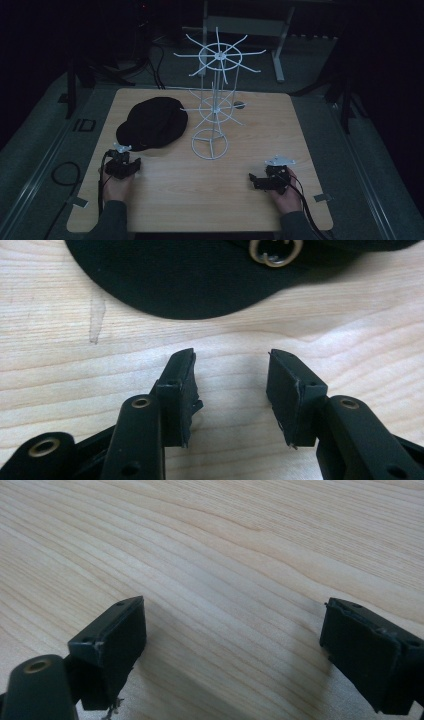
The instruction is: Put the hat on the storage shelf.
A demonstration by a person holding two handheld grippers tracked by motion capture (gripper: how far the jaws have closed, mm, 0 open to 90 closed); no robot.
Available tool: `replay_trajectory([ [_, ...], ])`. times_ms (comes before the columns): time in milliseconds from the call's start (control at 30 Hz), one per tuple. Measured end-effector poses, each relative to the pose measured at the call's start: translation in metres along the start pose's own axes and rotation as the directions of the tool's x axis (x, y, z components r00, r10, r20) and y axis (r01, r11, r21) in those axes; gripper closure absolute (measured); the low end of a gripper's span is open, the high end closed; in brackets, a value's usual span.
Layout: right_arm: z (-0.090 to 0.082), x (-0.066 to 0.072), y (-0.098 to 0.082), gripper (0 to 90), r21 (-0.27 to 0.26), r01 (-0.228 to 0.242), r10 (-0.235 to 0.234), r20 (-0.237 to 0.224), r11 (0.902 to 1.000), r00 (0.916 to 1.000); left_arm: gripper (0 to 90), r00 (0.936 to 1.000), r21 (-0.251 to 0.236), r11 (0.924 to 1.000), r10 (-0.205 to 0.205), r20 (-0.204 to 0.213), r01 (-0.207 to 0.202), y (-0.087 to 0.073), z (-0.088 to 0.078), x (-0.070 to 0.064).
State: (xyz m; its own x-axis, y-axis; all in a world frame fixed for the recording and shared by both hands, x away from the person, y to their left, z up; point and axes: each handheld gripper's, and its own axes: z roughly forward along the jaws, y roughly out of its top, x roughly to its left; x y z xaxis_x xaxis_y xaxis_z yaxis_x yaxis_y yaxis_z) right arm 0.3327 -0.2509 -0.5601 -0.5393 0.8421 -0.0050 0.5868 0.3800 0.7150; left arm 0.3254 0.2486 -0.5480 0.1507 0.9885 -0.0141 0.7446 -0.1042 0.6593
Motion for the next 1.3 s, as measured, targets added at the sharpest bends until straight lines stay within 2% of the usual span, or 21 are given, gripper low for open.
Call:
replay_trajectory([
  [100,0.000,0.000,0.000,11.0,0.000,0.000,0.000,0.000,1.0000,1.0000,56.6,0.9988,0.005,0.9997,0.024,0.042,-0.024,0.003,-0.005,0.000],
  [200,0.000,0.000,0.000,11.0,0.000,0.000,0.000,0.000,1.0000,1.0000,56.5,0.9980,0.006,0.9990,0.043,0.046,-0.044,0.004,-0.008,0.000],
  [233,0.000,0.000,0.000,11.0,0.000,0.001,-0.001,0.000,1.0000,1.0000,56.2,0.9962,0.017,0.9980,0.060,0.063,-0.061,0.006,-0.011,0.001],
  [367,0.000,0.000,0.000,11.0,0.000,0.000,0.000,0.000,1.0000,1.0000,55.0,0.9927,0.027,0.9957,0.086,0.085,-0.088,0.011,-0.018,0.004],
  [533,0.000,0.000,0.000,11.0,0.000,-0.001,0.001,0.000,1.0000,1.0000,55.9,0.9906,0.024,0.9941,0.104,0.089,-0.106,0.019,-0.027,0.009],
  [733,0.000,0.000,0.000,11.0,-0.001,-0.001,0.001,0.000,1.0000,1.0000,57.7,0.9860,0.016,0.9900,0.138,0.093,-0.140,0.036,-0.038,0.014],
  [900,0.000,0.000,0.000,11.0,0.001,-0.002,0.002,0.000,1.0000,1.0000,57.3,0.9795,0.011,0.9844,0.174,0.102,-0.176,0.055,-0.042,0.014],
  [1133,0.000,0.000,0.000,11.0,0.001,-0.001,0.001,0.000,1.0000,1.0000,53.4,0.9656,0.017,0.9686,0.246,0.085,-0.248,0.083,-0.043,0.009],
  [1300,0.000,0.000,0.000,11.0,0.001,-0.002,0.002,0.000,1.0000,1.0000,53.2,0.9605,0.019,0.9641,0.262,0.094,-0.265,0.098,-0.041,0.009],
])
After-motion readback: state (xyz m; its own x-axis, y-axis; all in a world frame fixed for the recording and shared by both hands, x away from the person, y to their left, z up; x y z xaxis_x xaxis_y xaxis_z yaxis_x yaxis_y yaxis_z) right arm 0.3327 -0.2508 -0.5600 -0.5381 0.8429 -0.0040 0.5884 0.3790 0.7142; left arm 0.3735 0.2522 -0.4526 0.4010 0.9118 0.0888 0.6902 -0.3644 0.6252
